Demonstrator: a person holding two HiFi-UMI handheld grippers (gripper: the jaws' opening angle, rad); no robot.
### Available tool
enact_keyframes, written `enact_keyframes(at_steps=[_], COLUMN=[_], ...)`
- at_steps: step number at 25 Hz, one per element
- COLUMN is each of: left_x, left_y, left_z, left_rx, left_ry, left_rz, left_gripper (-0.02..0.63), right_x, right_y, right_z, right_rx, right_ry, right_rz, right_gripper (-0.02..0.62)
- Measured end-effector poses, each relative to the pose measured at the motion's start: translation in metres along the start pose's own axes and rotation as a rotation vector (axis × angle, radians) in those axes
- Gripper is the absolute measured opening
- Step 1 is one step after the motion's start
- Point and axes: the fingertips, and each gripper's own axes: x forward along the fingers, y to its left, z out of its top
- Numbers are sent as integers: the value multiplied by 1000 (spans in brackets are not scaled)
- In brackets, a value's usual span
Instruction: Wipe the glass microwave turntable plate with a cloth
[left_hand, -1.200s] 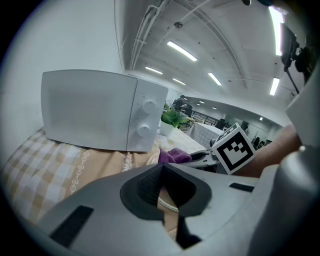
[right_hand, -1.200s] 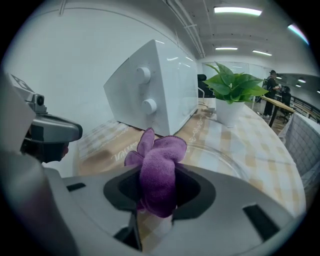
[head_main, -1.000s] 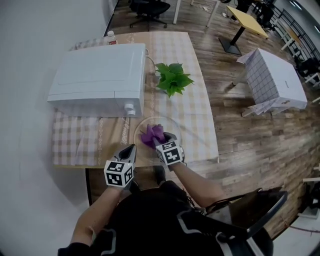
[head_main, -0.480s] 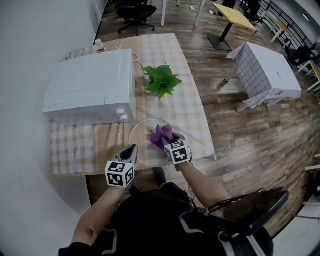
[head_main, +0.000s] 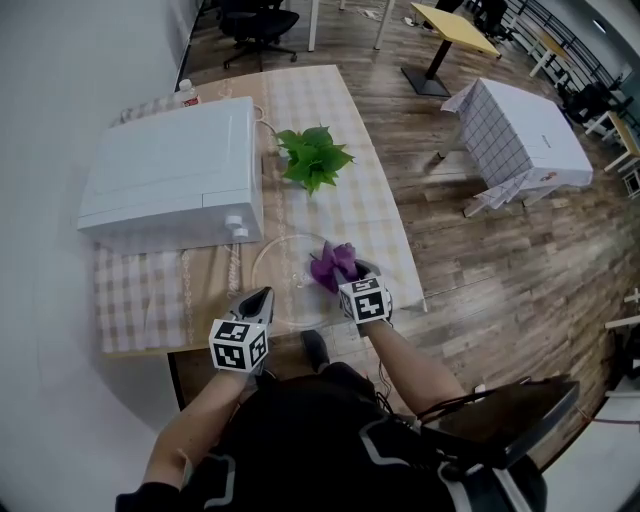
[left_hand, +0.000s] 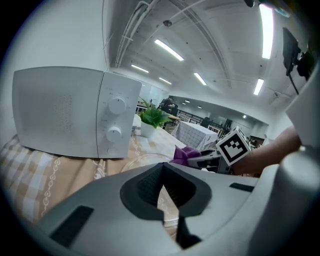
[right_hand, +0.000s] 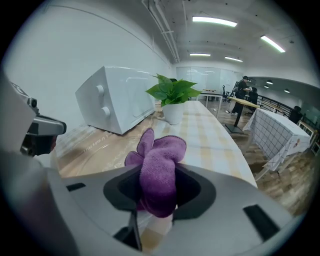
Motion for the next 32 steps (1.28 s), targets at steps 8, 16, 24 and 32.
enact_keyframes(at_steps=[8,16,24,32], left_x=[-7,-26,-44,-43], left_y=[8,22,41,41], left_z=[-3,-7,-17,-24], left_rx=[-10,-31,-50,-44], left_ry=[-11,-21,-15,5], left_rz=[9,41,83,76], left_gripper=[5,5,5,5], right_x=[-12,-2,9,12], right_y=[44,153,204,189], right_z=[16,19,11,-11], right_rx=[27,-69,-119,-113], right_ry=[-36,-25,-16,7], right_rz=[63,258,300,261], right_gripper=[150,150,150,150])
